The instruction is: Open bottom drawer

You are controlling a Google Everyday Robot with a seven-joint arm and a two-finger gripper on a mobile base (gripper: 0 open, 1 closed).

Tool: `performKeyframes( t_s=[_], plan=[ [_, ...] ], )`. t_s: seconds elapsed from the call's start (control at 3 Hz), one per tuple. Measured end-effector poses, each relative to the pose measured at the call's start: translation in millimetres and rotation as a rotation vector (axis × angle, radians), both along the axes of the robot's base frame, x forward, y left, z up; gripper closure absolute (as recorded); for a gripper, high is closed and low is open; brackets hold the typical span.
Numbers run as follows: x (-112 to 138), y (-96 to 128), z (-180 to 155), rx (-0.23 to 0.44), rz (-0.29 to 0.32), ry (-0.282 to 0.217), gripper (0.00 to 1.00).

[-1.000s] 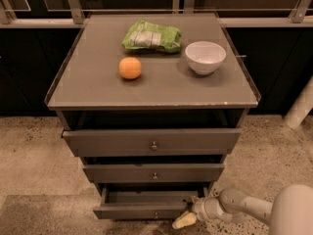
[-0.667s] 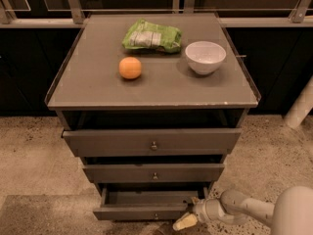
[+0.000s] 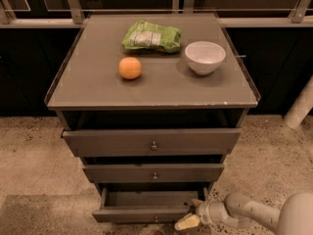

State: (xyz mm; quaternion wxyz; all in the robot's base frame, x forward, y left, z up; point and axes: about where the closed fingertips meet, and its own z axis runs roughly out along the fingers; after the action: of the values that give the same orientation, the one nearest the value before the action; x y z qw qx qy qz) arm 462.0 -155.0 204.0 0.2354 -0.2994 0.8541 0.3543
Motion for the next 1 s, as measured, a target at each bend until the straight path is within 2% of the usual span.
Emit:
performKeyframes(
  t_s=[0.33, 0.67, 1.0],
  plan=[
    [0, 1, 4, 0.000, 0.000, 0.000, 0.00],
    [33, -7, 21, -0.014, -0.032, -0.098, 0.00],
    [62, -19, 23, -0.028, -0.092, -0.170, 0.00]
  ],
)
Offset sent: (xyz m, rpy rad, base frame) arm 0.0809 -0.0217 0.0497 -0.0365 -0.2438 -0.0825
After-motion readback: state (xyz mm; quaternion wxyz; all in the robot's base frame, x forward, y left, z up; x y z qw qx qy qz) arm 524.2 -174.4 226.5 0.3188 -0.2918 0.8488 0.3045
